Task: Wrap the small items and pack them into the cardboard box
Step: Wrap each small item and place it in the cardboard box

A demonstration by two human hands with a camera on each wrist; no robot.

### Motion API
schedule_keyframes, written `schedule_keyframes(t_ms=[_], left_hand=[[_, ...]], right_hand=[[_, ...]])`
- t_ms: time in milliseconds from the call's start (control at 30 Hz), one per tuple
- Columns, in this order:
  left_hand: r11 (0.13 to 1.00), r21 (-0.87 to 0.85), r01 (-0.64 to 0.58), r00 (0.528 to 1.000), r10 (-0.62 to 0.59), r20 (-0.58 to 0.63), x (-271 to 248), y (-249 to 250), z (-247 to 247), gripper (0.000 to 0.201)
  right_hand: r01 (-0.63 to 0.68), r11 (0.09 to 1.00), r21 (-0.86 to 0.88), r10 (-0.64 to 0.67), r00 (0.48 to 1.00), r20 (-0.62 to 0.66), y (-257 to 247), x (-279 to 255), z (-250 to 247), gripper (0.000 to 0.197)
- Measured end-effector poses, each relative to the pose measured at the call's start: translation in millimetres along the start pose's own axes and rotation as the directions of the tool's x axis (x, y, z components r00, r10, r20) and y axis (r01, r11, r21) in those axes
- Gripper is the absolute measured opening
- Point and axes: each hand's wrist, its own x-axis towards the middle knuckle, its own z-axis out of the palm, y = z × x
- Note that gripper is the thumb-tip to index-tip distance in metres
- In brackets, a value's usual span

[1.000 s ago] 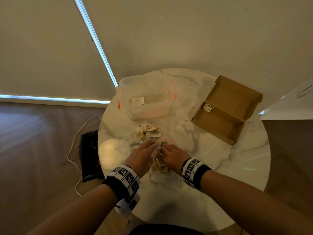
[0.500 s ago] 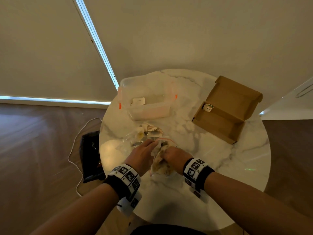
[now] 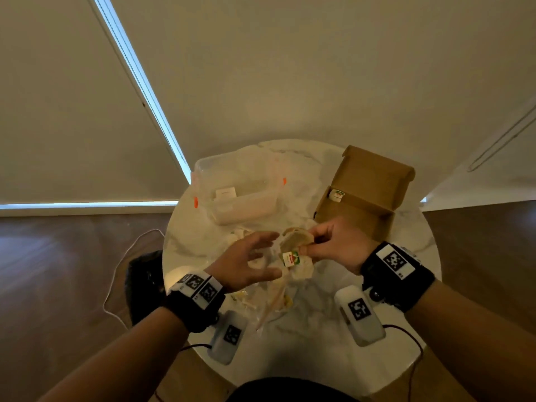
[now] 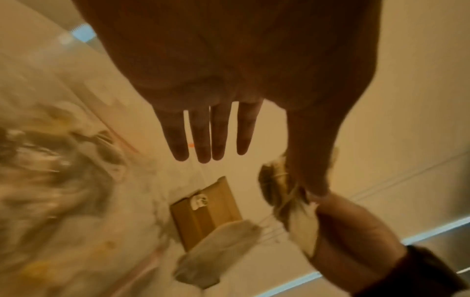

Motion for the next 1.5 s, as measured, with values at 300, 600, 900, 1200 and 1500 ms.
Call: schedule_keyframes(t_ms=[300,600,900,1200,1500], left_hand=[[0.992,-0.125,0.025,0.992,-0.040,-0.117,13.1,38.9,20.6,0.018],[0.865,-0.460,0.201,0.974,-0.225,0.001,12.4,51.3,19.6,0.013],[0.677,-0.724,0.136,0.952,-0.291,-0.093,19.8,58.0,14.4,0.028],[0.608,-0.786,0.113,0.939,-0.325,-0.116,19.5,55.4,16.1,0.027],[0.576,-0.811,0.103,0.929,-0.348,-0.130,13.5,53.1,12.2,0.030]], right_hand=[[-0.024,1.000,0.001,0.024,0.999,-0.040,-9.1,-5.4,11.7,0.019],[-0.012,1.000,0.027,0.016,0.984,-0.177,-7.1,4.9,12.2,0.017],[0.022,0.996,0.092,0.006,0.956,-0.292,-3.1,6.1,6.8,0.019],[0.020,0.979,0.204,0.049,0.944,-0.326,0.4,1.3,17.8,0.013],[0.124,0.979,0.164,-0.030,0.876,-0.481,-3.1,0.5,-1.1,0.007]])
